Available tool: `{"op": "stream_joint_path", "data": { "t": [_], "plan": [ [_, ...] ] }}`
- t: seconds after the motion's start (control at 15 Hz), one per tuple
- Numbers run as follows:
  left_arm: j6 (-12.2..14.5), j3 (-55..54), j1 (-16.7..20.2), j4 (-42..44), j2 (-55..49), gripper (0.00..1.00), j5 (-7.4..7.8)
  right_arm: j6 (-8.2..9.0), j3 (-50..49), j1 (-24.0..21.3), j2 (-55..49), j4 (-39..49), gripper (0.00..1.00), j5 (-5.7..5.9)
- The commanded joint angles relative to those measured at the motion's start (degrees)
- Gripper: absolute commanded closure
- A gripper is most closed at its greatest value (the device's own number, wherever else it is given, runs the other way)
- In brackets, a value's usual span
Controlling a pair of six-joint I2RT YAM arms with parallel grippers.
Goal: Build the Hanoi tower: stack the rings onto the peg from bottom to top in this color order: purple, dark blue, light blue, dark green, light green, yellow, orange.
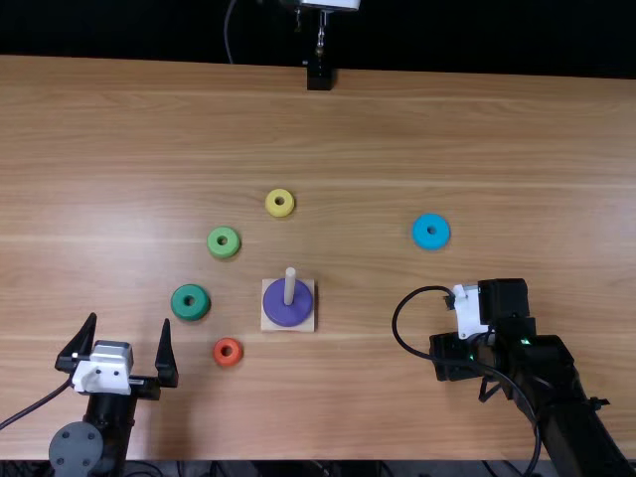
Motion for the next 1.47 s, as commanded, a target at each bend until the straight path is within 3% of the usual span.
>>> {"op": "stream_joint_path", "data": {
  "t": [0.0,0.6,0.87,1.4],
  "plan": [
    [0.23,-0.95,0.17,-1.31,-0.69,0.00,0.98,-0.32,2.51,-0.64,-0.48,-0.55,1.00,-1.50],
    [0.23,-0.95,0.17,-1.31,-0.69,0.00,0.98,-0.95,25.81,1.39,-0.39,-17.01,1.00,-1.08],
    [0.23,-0.95,0.17,-1.31,-0.69,0.00,0.98,-1.90,38.81,10.09,0.22,-25.55,1.00,-1.29],
    [0.23,-0.95,0.17,-1.31,-0.69,0.00,0.98,-1.80,57.53,24.68,12.09,-29.66,1.00,-1.39]
  ]
}}
